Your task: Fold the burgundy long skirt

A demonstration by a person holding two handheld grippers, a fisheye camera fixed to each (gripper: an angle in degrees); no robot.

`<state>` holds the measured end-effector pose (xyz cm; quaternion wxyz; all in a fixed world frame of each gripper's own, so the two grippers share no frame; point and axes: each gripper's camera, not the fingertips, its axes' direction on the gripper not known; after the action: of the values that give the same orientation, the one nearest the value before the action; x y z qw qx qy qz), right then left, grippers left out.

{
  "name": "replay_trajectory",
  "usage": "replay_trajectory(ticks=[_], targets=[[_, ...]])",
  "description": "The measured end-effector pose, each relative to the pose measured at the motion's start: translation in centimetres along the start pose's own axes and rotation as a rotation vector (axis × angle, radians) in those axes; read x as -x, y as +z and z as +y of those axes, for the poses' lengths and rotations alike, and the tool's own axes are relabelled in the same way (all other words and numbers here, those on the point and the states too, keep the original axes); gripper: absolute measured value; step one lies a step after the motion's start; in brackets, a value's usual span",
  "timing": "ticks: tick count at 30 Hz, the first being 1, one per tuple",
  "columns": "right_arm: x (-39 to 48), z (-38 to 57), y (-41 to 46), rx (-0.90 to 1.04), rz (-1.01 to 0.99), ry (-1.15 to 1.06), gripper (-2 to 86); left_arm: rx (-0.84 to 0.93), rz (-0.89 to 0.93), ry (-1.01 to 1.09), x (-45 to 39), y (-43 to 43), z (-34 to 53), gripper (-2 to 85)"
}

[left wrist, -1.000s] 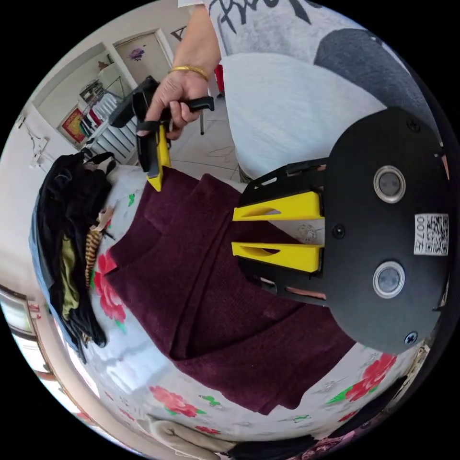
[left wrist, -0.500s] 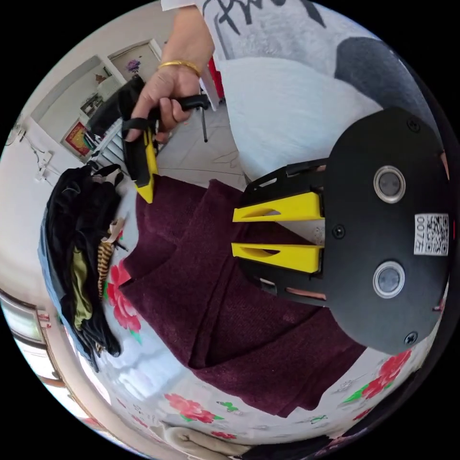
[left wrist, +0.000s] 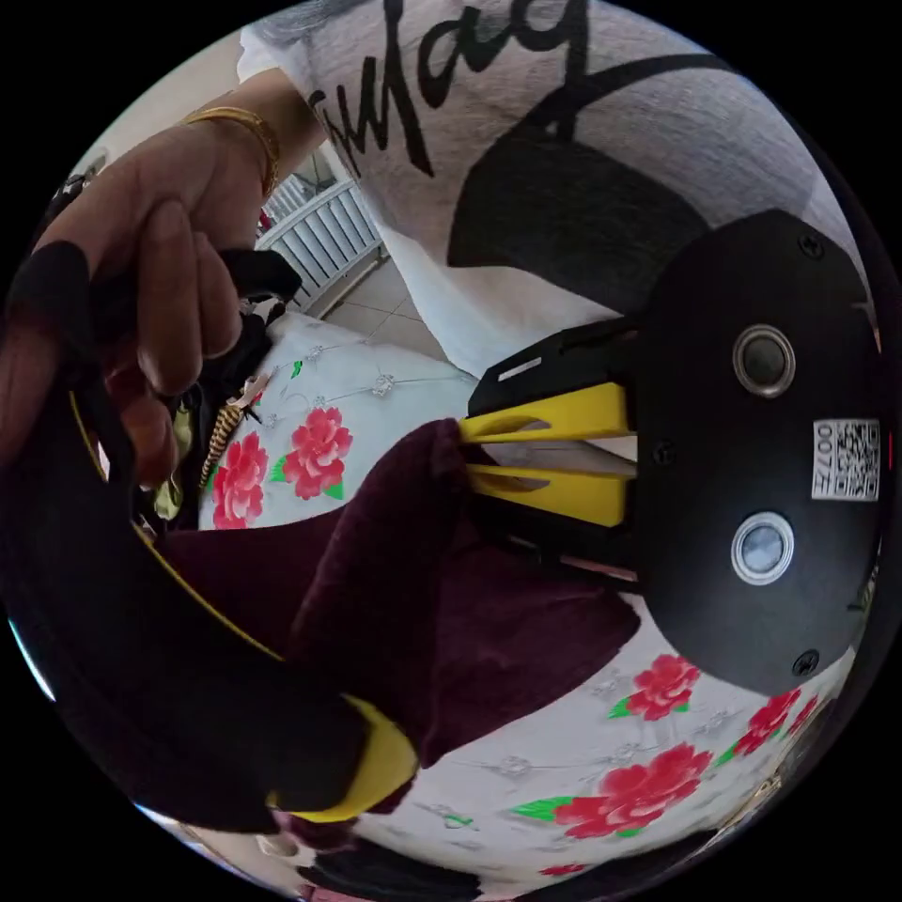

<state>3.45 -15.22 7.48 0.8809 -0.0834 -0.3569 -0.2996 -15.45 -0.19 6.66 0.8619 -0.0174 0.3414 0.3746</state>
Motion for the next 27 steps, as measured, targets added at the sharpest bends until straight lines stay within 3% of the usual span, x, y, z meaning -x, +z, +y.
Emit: replay_trajectory(ticks=[5, 9, 12, 14, 16, 19, 21, 23, 27], targets=[[-2.0, -3.6, 12.4, 0.278, -0.178, 0.052, 6.6, -0.036, 0.095, -0.370, 4.0, -0.8, 7.3, 5.3], [-2.4, -3.0, 5.7, 0.044, -0.256, 0.016, 7.0, -0.188, 0.137, -0.569, 5.1, -3.0, 11.3, 5.9], [-4.7, -0.8, -2.5, -0.251, -0.060, 0.081, 7.3, -0.273, 0.131, -0.627, 5.8, -4.4, 11.8, 7.4], [-8.1, 0.8, -6.1, -0.414, 0.110, 0.240, 7.4, -0.301, 0.135, -0.641, 6.5, -4.8, 11.2, 8.6], [-11.1, 0.3, -5.3, -0.344, 0.165, 0.340, 7.4, -0.317, 0.198, -0.673, 7.8, -4.7, 10.3, 10.9], [-14.9, -1.3, 1.5, -0.020, 0.186, 0.389, 7.6, -0.307, 0.303, -0.704, 9.4, -4.1, 9.3, 14.4], [-15.1, -0.7, 0.8, -0.155, 0.220, 0.355, 7.8, -0.302, 0.344, -0.719, 10.2, -4.1, 9.1, 15.9], [-17.2, 0.0, -1.3, -0.210, 0.065, 0.513, 7.9, -0.291, 0.359, -0.718, 10.7, -4.5, 9.1, 16.4], [-17.2, 4.5, -6.8, -0.371, -0.003, 0.528, 8.5, -0.257, 0.371, -0.676, 10.5, -5.9, 9.3, 16.7]])
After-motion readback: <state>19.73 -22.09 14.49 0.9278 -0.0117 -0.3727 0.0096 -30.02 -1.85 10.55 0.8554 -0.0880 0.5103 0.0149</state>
